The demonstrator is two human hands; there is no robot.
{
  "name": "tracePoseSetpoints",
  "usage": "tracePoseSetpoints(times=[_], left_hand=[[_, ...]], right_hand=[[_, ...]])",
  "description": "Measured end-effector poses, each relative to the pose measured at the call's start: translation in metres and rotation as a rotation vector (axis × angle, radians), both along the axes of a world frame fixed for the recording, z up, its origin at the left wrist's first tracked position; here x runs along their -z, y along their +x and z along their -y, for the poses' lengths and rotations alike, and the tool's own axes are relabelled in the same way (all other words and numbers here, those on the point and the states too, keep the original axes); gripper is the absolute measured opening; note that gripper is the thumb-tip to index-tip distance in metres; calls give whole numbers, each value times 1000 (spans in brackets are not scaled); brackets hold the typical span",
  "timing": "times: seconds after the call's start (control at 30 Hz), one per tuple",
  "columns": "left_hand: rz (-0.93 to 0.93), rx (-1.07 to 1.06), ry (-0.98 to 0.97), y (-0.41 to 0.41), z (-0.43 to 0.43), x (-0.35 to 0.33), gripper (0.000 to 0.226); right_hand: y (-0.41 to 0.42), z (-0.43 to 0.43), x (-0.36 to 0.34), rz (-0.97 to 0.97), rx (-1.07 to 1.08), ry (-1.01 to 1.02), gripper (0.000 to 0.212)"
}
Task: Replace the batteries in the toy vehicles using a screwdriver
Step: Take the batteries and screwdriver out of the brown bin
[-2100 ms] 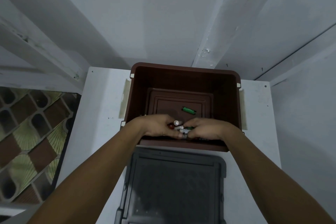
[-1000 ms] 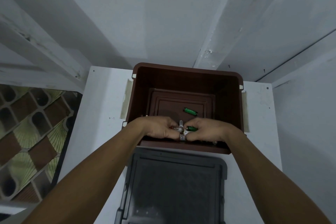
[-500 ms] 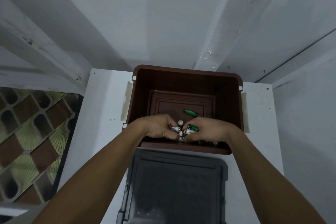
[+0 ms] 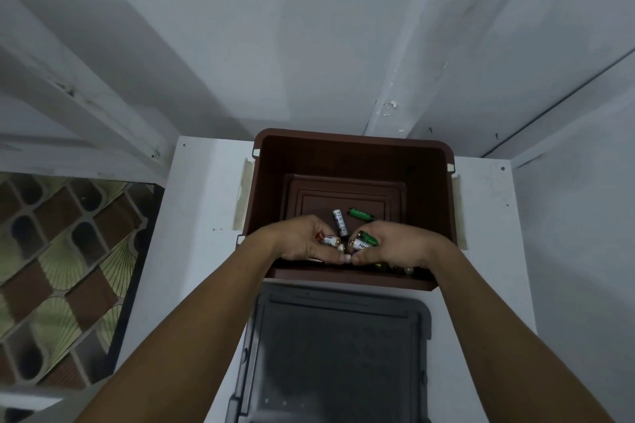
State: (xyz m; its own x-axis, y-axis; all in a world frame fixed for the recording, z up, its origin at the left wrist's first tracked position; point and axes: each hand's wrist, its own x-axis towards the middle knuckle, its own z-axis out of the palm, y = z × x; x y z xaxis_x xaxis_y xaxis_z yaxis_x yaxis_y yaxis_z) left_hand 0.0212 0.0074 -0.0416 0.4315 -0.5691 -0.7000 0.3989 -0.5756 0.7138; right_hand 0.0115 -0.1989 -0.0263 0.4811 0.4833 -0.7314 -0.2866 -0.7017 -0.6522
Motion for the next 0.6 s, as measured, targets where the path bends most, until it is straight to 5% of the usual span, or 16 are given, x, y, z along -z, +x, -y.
tracePoseSetpoints(times=[0.6], left_hand=[[80,240,272,4,1,-8,24]], right_hand=[[-7,2,-15,-37,182,-46,20]])
